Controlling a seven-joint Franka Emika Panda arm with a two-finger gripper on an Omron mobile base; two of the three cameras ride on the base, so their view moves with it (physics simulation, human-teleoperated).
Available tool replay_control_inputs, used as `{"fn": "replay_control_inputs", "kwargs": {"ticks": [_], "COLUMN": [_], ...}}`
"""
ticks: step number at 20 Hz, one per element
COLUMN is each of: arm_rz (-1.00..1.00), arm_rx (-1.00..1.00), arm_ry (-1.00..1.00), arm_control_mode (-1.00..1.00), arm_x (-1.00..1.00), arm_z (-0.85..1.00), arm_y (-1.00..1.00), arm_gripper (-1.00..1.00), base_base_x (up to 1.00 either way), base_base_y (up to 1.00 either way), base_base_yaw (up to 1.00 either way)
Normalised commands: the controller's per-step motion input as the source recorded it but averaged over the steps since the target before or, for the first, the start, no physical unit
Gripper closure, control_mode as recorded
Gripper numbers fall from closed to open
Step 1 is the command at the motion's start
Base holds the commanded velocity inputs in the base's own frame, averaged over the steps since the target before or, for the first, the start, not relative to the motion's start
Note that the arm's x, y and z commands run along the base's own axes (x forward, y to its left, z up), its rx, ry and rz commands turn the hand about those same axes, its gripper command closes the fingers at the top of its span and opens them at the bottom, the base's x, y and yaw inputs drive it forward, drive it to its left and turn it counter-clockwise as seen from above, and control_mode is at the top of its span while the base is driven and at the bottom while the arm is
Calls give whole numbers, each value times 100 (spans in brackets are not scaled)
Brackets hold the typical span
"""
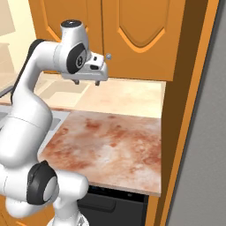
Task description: Open the cabinet and move the ladle to the pot. Then close the cabinet.
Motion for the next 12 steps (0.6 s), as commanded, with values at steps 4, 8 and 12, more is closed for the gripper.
{"fn": "replay_control_inputs", "kwargs": {"ticks": [4, 8, 12], "arm_rz": [0, 0, -2], "arm_rx": [0, 0, 0], "arm_ry": [-14, -8, -1], "arm_control_mode": [-100, -100, -100], "arm_x": [22, 30, 32], "arm_z": [55, 47, 32], "arm_y": [-8, -5, -2], "arm_gripper": [-100, -100, -100], "base_base_x": [0, 0, 0], "base_base_y": [0, 0, 0], "base_base_yaw": [0, 0, 0]}}
